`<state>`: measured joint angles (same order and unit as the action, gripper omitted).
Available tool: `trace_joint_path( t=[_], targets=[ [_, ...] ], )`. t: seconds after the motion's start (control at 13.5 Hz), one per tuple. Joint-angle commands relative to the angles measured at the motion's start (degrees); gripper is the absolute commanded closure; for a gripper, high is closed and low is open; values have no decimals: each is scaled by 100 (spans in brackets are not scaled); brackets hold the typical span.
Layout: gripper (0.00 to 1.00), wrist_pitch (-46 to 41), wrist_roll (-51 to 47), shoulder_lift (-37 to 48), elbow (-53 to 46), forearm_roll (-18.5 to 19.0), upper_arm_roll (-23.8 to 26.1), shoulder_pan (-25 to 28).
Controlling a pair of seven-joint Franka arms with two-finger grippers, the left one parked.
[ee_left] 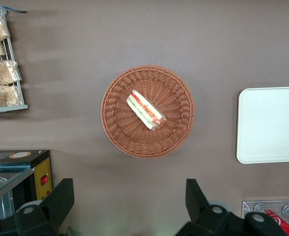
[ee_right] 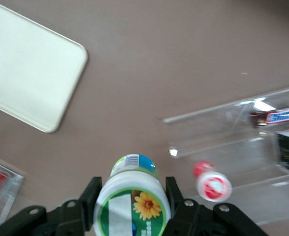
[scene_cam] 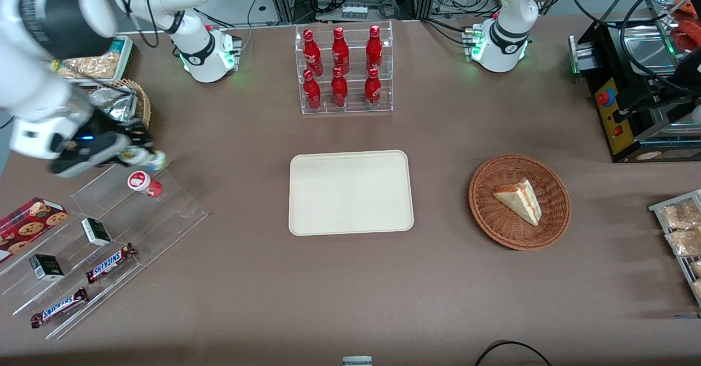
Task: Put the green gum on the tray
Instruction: 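Lift the gum bottle and carry it over the cream tray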
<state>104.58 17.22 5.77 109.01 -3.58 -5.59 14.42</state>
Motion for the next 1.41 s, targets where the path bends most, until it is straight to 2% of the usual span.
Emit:
trace_joint_path(
  t=[0.0, 0.44, 0.74, 0.96, 1.33],
  targets=[
    [100, -114, -1163, -400, -354, -11, -74, 734],
    [100, 1053, -3747, -1576, -547, 6, -83, 2343],
    [100, 1651, -5260, -2754, -1249, 155, -92, 3240],
    [100, 2144, -5851, -3326, -1339, 594, -92, 3505],
    [100, 2917, -6361, -3933, -1330, 622, -92, 3638]
  ],
)
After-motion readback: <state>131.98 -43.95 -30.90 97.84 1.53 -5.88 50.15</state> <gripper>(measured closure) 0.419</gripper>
